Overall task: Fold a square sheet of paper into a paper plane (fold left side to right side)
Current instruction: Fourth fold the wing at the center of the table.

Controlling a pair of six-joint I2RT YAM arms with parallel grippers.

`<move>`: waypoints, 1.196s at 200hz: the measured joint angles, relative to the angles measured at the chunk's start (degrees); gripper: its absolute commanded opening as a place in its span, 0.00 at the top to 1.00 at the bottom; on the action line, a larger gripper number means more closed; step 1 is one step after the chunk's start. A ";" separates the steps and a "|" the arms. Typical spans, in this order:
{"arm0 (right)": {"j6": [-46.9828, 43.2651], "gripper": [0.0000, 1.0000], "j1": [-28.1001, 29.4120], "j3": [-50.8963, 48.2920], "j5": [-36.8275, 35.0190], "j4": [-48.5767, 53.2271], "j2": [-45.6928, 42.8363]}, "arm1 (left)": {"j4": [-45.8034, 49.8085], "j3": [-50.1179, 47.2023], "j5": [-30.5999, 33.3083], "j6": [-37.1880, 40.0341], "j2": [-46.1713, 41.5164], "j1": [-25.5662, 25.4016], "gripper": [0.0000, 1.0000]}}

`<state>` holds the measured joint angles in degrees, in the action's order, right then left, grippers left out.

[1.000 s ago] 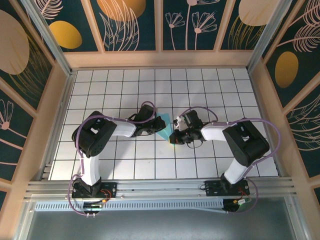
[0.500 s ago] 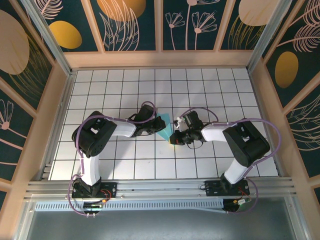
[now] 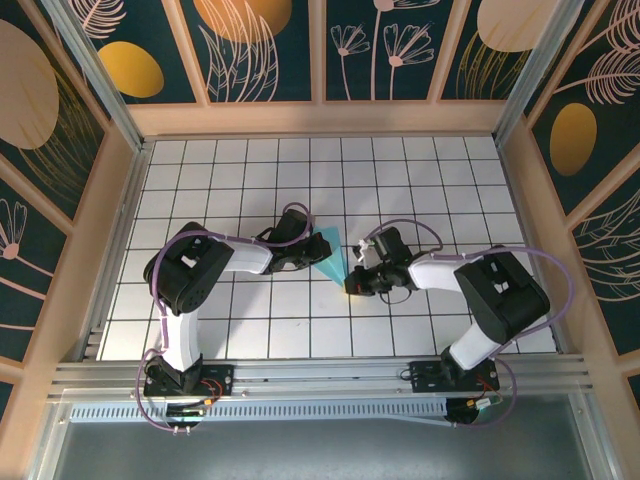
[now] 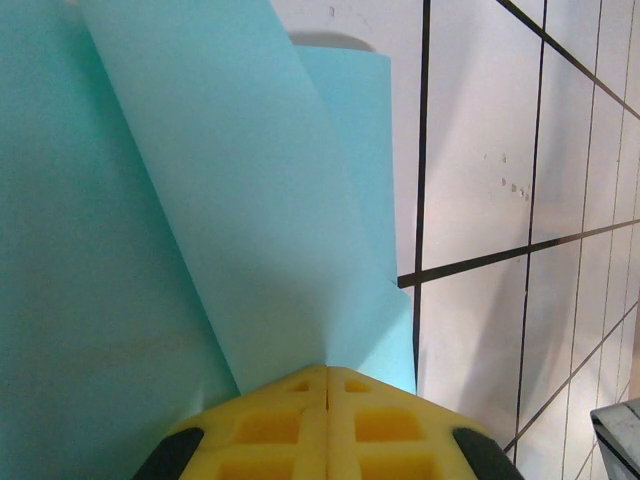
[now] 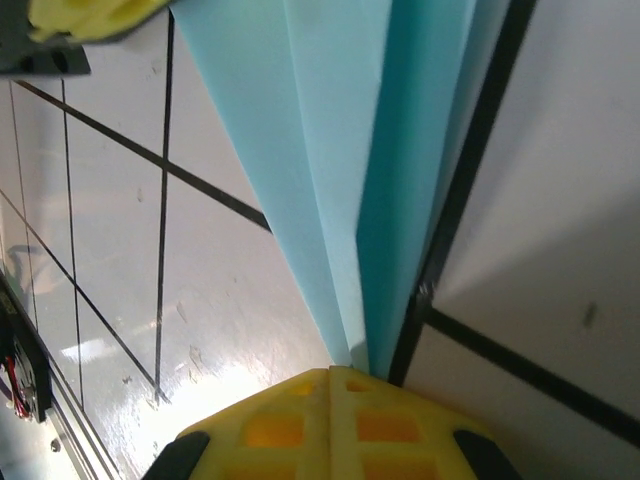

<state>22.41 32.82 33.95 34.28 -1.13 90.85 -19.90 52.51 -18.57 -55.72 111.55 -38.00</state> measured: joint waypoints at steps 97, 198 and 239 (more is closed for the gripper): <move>-2.56 0.96 -6.73 4.90 1.40 7.96 -12.31 | 0.02 0.02 0.02 0.02 -0.02 0.00 0.93; 2.56 1.00 -3.06 4.55 3.17 -1.14 -5.14 | 0.02 0.02 0.02 0.02 -0.02 0.00 0.94; 3.48 1.00 -2.38 4.57 3.17 -2.99 -2.60 | 0.00 0.02 0.02 0.02 -0.02 0.00 0.94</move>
<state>25.89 30.44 38.52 37.45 -4.12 88.25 -19.90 52.53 -18.55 -55.70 111.53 -38.00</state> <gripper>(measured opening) 0.051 0.065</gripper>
